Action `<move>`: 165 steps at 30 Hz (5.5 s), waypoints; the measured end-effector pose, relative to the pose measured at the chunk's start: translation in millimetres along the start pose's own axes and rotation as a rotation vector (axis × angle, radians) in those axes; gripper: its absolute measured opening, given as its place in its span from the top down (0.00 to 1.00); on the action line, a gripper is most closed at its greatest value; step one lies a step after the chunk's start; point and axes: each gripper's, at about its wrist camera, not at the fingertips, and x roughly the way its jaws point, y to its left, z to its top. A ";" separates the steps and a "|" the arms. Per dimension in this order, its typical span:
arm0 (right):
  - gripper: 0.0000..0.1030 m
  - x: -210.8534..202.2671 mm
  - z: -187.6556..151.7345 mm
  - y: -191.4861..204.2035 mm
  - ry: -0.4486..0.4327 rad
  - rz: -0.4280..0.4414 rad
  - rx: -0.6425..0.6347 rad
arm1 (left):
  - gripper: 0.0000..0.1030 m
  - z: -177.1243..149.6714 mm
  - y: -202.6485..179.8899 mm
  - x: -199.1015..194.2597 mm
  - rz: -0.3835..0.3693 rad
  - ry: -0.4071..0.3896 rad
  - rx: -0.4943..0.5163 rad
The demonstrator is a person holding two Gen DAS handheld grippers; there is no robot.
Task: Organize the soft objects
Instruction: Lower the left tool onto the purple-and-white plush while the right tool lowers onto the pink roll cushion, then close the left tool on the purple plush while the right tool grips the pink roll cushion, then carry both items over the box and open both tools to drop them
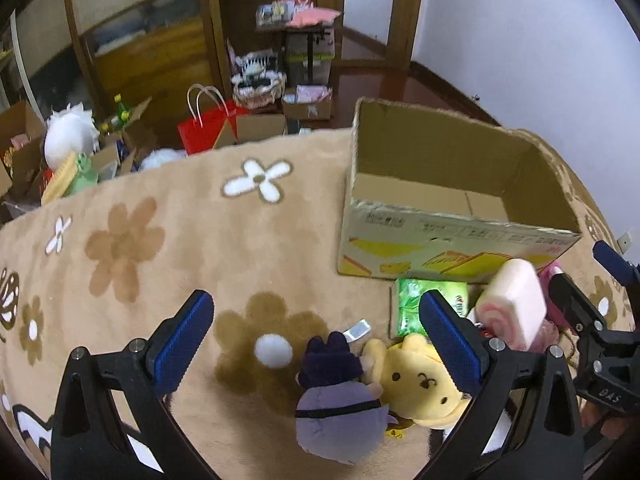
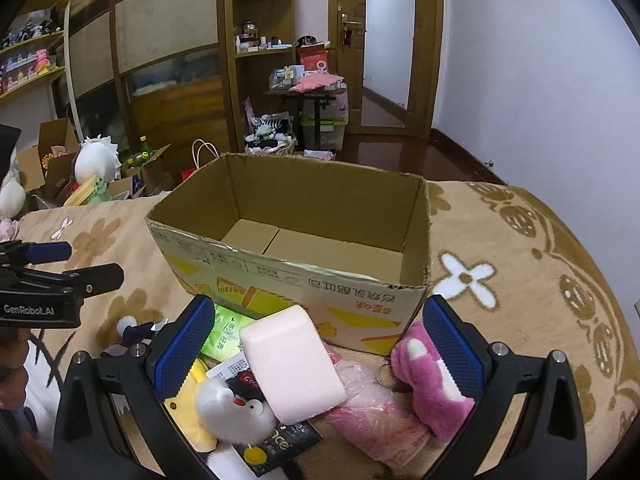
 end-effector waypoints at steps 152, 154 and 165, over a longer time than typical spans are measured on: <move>0.48 4.1 49.4 -26.1 -0.130 0.140 0.037 | 0.45 86.7 -77.3 -8.6 -0.166 -0.238 -0.011; 0.45 5.4 49.0 -27.8 -0.128 0.139 0.045 | 0.32 84.9 -76.2 -6.7 -0.173 -0.232 -0.023; 0.07 -0.6 50.1 -35.1 -0.150 0.103 0.096 | 0.20 84.2 -83.1 -2.6 -0.083 -0.192 0.079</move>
